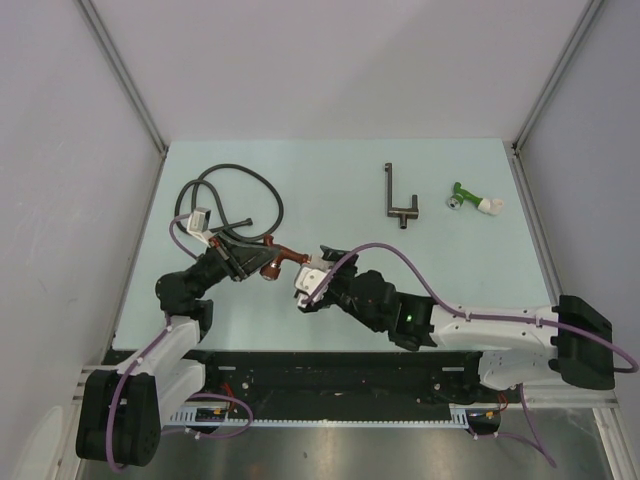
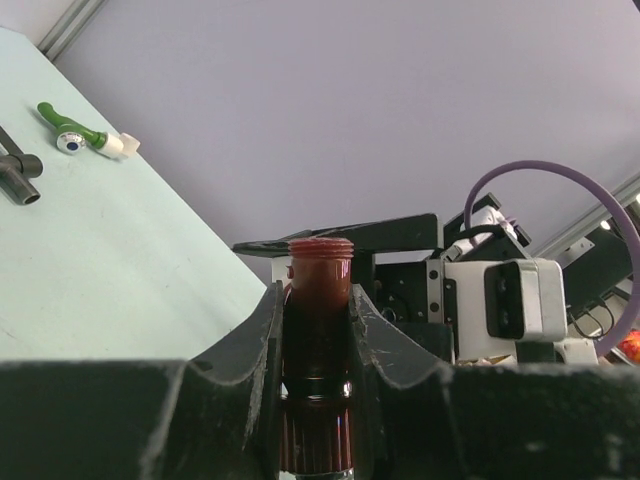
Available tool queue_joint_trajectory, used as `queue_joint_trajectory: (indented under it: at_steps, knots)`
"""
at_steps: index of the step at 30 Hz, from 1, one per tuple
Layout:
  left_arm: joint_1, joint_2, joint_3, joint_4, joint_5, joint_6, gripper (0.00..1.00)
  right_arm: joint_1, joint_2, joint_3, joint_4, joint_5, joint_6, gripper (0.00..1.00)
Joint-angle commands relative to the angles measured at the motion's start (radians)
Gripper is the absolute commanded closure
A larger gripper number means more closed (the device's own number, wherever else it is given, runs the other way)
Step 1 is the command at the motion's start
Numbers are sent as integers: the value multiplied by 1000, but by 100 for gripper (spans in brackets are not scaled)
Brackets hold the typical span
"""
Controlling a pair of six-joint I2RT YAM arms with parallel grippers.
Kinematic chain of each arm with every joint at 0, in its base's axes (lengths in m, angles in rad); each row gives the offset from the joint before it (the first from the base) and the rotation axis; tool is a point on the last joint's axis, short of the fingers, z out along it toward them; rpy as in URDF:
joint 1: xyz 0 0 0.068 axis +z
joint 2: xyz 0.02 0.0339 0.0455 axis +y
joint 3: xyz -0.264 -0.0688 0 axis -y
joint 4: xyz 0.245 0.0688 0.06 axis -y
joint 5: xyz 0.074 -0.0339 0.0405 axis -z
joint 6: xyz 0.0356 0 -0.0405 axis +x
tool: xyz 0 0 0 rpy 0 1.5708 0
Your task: Install the water faucets
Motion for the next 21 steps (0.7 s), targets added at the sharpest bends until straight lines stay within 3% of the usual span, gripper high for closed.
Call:
queue_joint_trajectory:
  at_steps: [1, 4, 7, 8, 11, 15, 21]
  knots:
    - [-3, -9, 18, 432, -18, -16, 100, -43, -5, 0, 59, -107, 75, 21]
    - [-3, -12, 19, 432, -20, -18, 100, -91, -33, 0, 39, -231, 157, 31]
    - [-3, -11, 19, 432, -20, -18, 100, -147, -65, 0, 16, -371, 242, 50]
    - [-3, -12, 19, 432, -20, -18, 100, -161, -71, 0, 15, -406, 261, 65]
    - [-3, -11, 19, 432, -18, -18, 100, -233, -99, 3, 19, -590, 373, 85]
    - [-3, -11, 19, 432, -22, -16, 100, -354, -99, 5, 68, -904, 618, 99]
    - [-3, -9, 18, 432, -18, -11, 100, -476, -18, 16, 252, -1156, 991, 100]
